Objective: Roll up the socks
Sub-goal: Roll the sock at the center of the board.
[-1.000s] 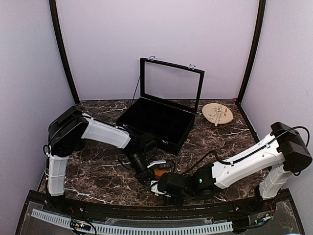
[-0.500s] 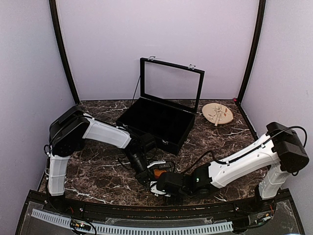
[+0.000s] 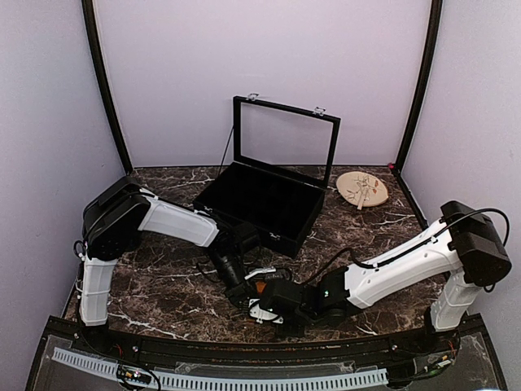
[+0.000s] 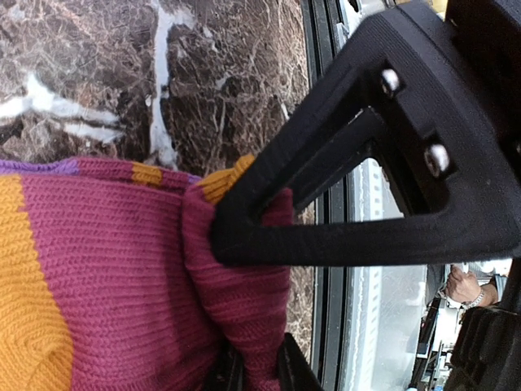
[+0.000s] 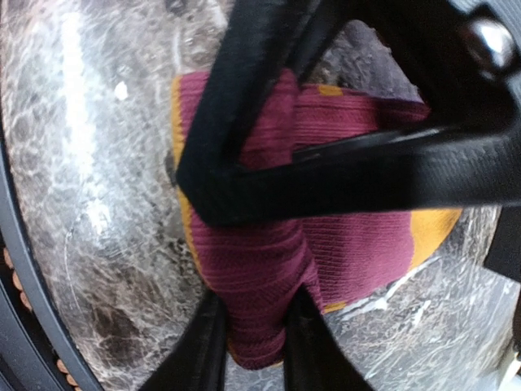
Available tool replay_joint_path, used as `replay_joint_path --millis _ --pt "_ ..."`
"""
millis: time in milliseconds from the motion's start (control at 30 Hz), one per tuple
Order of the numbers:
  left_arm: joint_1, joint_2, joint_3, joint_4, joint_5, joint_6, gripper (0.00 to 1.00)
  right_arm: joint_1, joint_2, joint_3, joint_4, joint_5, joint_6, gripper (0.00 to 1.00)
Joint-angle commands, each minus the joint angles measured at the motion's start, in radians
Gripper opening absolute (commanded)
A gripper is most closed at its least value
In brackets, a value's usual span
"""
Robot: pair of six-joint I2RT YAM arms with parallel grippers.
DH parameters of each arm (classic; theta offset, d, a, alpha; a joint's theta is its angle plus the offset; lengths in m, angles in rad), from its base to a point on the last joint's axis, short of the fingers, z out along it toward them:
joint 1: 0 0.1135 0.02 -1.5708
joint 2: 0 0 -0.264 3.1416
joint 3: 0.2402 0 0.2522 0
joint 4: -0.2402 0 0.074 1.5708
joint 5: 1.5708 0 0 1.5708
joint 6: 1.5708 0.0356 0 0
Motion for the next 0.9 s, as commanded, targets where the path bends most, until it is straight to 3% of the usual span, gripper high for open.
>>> replay_joint_path --millis 0,267,567,867 --pt "0.002 0.013 0.013 -0.035 -0.003 0.018 0.15 -0.019 0.025 0.013 -0.013 -0.046 0.004 0.18" --pt "0.020 0.013 0.021 -0.025 -0.023 -0.018 0.21 -0.029 0.030 -0.002 -0.021 -0.098 0.021 0.06" --pt "0.052 -0.024 -0.007 -0.005 -0.022 -0.061 0.28 -0.063 0.030 -0.002 -0.026 -0.169 0.043 0.03" --pt "0.088 -0.137 -0.125 0.138 -0.073 -0.136 0.30 -0.090 0.026 0.010 -0.042 -0.227 0.060 0.02"
